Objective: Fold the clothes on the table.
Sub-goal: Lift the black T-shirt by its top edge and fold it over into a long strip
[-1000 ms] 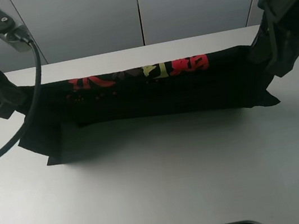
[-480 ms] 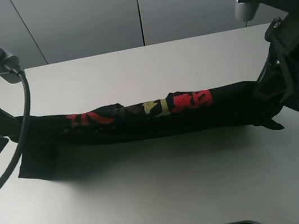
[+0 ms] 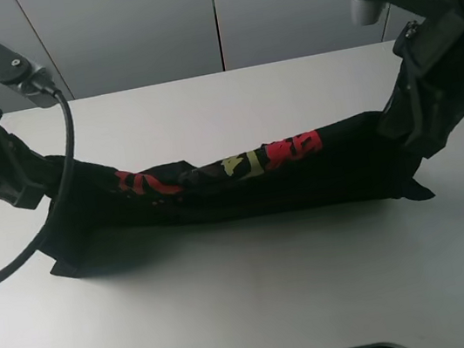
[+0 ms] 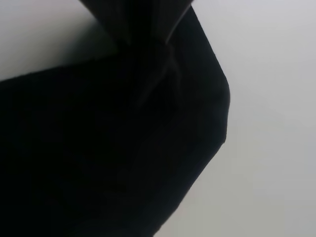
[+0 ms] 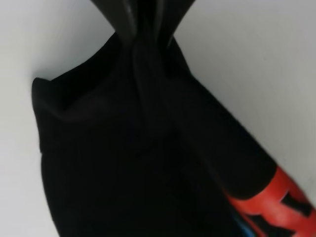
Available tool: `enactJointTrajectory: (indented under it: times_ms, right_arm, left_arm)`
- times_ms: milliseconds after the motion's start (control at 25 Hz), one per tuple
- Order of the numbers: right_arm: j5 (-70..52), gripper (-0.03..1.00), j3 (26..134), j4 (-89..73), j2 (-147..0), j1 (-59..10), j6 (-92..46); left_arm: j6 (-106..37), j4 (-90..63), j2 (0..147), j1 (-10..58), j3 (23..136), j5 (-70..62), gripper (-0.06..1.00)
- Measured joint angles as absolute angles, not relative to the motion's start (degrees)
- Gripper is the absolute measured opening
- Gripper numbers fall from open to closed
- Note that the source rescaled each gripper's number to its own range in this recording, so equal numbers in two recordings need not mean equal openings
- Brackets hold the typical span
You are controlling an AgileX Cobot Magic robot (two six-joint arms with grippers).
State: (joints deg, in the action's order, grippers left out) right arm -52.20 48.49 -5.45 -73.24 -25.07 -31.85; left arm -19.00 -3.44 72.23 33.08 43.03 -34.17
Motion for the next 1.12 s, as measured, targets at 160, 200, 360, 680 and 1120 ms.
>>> enactJointTrajectory:
  times_ms: [160,200,360,680,1120]
  right_arm:
    - [-47.53,0.00,48.49,-1.97,-77.22,-25.07,-28.23]
    - [-46.50,0.00,48.49,-0.76,-78.21,-25.07,-27.29]
    - [-41.36,0.00,48.49,3.09,-82.97,-25.07,-23.03]
    - [-30.62,0.00,48.49,8.60,-92.23,-25.07,-16.46]
    - [-23.61,0.00,48.49,14.06,-97.91,-22.76,-5.68]
  left_arm:
    - [-13.90,0.30,77.37,33.08,43.03,-27.99,0.00]
    - [-13.12,0.88,78.64,33.08,43.03,-26.97,0.00]
    - [-10.11,3.69,82.80,33.08,43.03,-22.97,0.00]
    - [-9.10,5.55,88.78,30.66,43.03,-14.44,0.00]
    - [-9.11,5.44,92.00,25.74,43.03,-7.94,0.02]
